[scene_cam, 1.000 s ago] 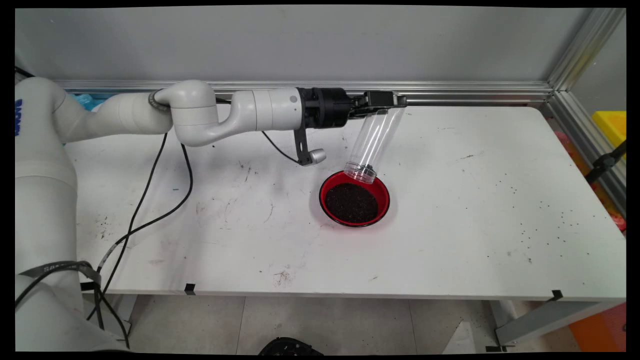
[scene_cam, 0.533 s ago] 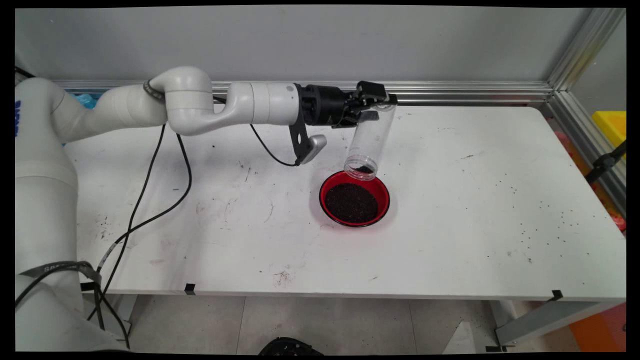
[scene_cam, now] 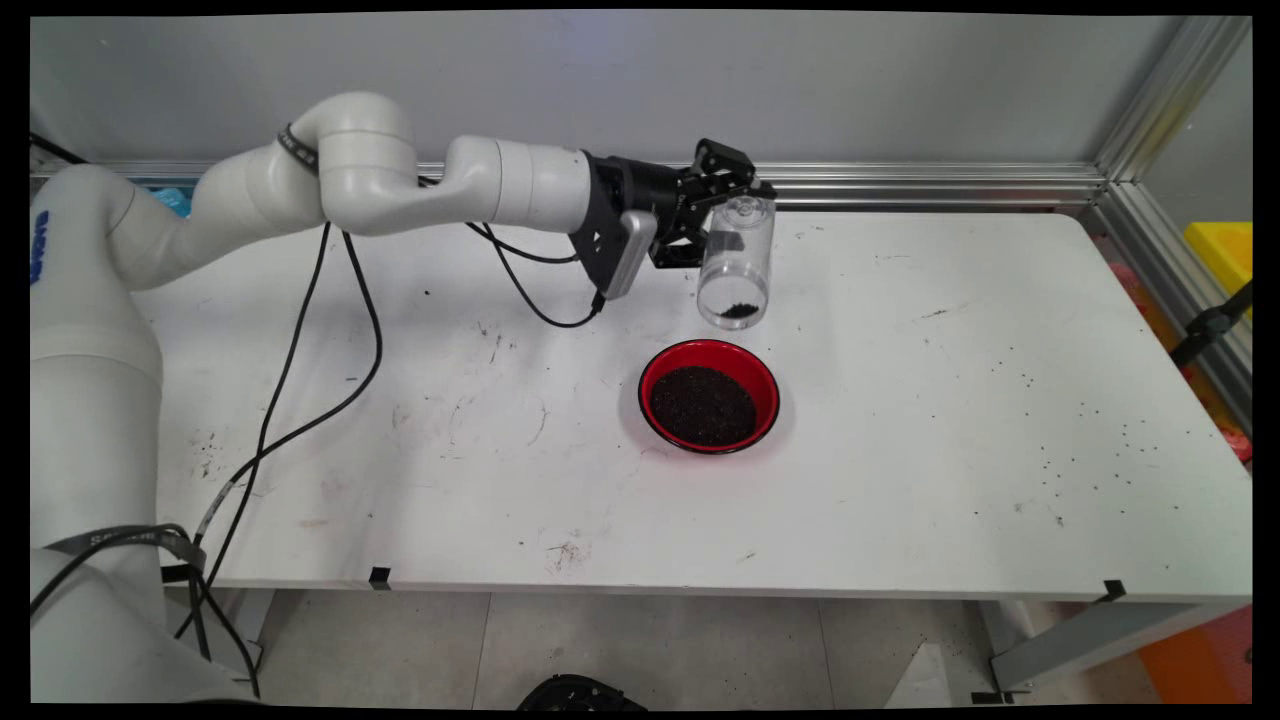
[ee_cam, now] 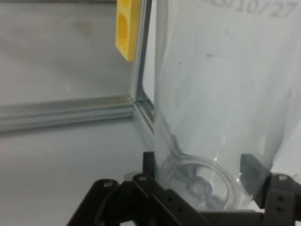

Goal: Pour the black seasoning powder in the red bowl

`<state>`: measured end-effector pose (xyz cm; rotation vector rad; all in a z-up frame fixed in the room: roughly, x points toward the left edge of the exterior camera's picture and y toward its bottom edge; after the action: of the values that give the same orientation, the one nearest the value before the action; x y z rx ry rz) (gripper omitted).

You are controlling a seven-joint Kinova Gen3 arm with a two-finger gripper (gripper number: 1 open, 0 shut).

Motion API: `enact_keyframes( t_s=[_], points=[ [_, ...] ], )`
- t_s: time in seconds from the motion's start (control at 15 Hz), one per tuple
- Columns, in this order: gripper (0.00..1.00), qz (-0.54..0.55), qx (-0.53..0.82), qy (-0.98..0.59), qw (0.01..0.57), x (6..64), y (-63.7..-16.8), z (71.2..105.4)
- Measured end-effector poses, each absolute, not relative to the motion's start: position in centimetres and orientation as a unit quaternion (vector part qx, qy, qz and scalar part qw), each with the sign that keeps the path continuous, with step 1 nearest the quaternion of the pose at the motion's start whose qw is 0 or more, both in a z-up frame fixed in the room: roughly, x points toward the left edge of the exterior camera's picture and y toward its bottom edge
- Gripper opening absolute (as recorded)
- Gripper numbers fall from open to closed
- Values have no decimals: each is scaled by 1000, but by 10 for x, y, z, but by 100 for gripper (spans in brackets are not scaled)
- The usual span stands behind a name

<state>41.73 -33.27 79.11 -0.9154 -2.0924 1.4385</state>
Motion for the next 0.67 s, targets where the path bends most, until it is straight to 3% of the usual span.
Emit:
enact_keyframes(
  t_s=[0.67],
  points=[
    [0, 387, -115, -864, 300, 447, -339, 810]
  ],
)
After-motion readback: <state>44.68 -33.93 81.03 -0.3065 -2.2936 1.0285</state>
